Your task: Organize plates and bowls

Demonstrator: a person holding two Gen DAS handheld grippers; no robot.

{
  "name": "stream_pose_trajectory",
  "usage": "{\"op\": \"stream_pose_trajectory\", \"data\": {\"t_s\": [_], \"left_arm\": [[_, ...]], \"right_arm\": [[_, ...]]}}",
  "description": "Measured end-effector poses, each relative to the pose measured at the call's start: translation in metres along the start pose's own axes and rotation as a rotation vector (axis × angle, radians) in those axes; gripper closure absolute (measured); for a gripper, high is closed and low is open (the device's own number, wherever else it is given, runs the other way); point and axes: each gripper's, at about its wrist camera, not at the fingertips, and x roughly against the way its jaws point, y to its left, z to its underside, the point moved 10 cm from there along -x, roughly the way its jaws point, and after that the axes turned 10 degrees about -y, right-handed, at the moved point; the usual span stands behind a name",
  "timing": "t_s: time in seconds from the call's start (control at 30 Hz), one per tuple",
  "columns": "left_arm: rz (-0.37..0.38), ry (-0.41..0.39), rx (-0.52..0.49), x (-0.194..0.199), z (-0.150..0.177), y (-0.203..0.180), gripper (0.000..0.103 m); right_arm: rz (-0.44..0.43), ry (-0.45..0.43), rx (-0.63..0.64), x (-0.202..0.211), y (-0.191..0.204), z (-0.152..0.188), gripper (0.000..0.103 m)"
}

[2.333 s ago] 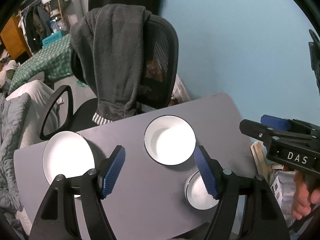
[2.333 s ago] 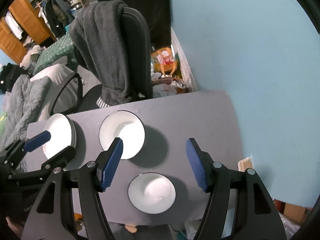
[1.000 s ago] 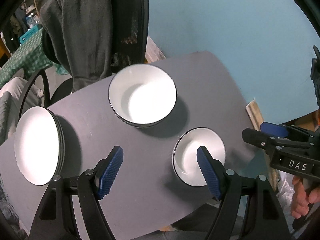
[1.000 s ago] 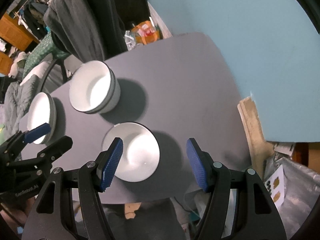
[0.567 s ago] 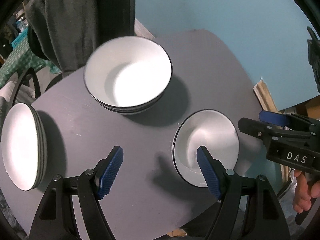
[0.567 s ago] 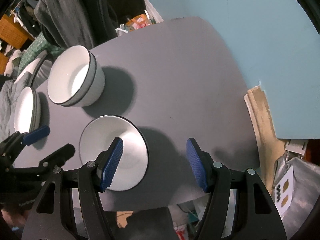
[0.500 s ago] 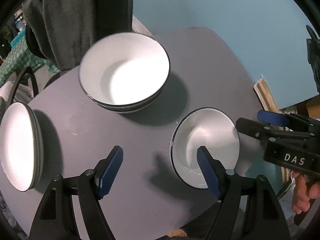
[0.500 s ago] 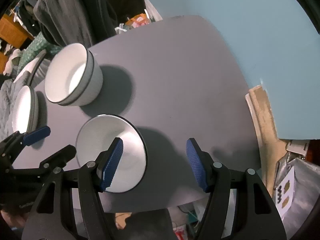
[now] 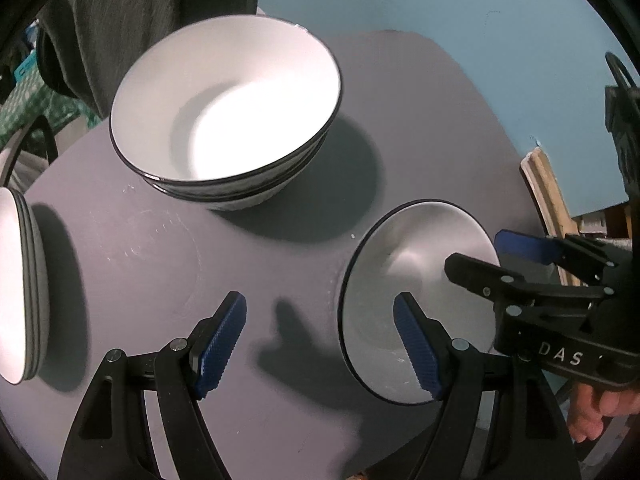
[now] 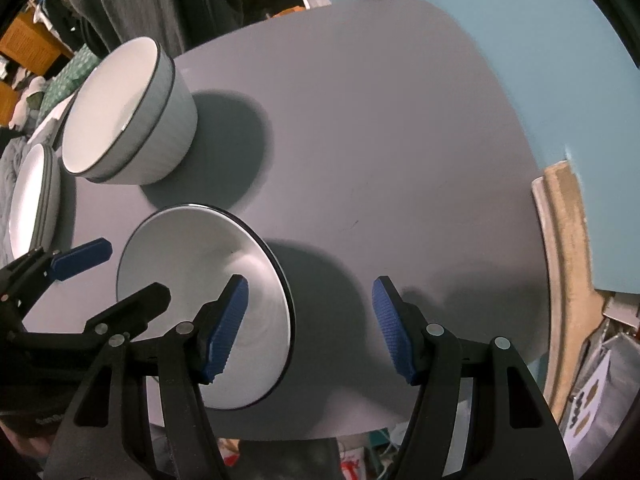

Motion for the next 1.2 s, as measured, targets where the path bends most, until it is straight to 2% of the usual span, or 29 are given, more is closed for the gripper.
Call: {"op": "stream_pose_trajectory", "data": {"t_s": [0.33, 0.53, 0.57, 0.63, 0.8, 0.9, 1.0, 1.07, 1.13, 1.2], "left_arm": [[-0.014, 0.022, 0.051, -0.013, 0.004, 0.006, 0.026], [-0.009, 0.043, 0.066, -0.019, 0.005, 0.004, 0.027], [-0.006, 0.049, 0.067, -0.02, 0.006, 0.004, 0.029], [-0.001, 0.062, 0.064, -0.02, 0.006, 0.003, 0.04], [0.004, 0.084, 0.054, -0.023, 0.013, -0.005, 0.05], [0.022, 0.087, 0.042, -0.024, 0.013, -0.01, 0.059], [0.04, 0.1, 0.045, -0.026, 0.011, -0.013, 0.077], [0.046, 0.104, 0.05, -0.027, 0.01, -0.015, 0.08], [0.057, 0.101, 0.046, -0.026, 0.007, -0.016, 0.091], [0.059, 0.101, 0.034, -0.025, 0.005, -0.019, 0.093]], "right_arm": [[-0.003, 0.011, 0.016, -0.011, -0.004, 0.004, 0.039], [-0.01, 0.018, 0.034, -0.01, -0.003, 0.006, 0.052], [-0.012, 0.02, 0.035, -0.01, -0.003, 0.007, 0.054], [-0.014, 0.025, 0.036, -0.011, 0.0, 0.008, 0.06], [-0.027, 0.045, 0.032, -0.01, 0.0, 0.013, 0.074], [-0.028, 0.053, 0.03, -0.01, -0.004, 0.015, 0.082], [-0.042, 0.058, 0.019, -0.011, -0.01, 0.017, 0.089], [-0.048, 0.061, 0.018, -0.012, -0.006, 0.016, 0.091], [-0.051, 0.061, 0.022, -0.01, -0.007, 0.016, 0.092], [-0.047, 0.061, 0.025, -0.009, -0.01, 0.015, 0.093]]}}
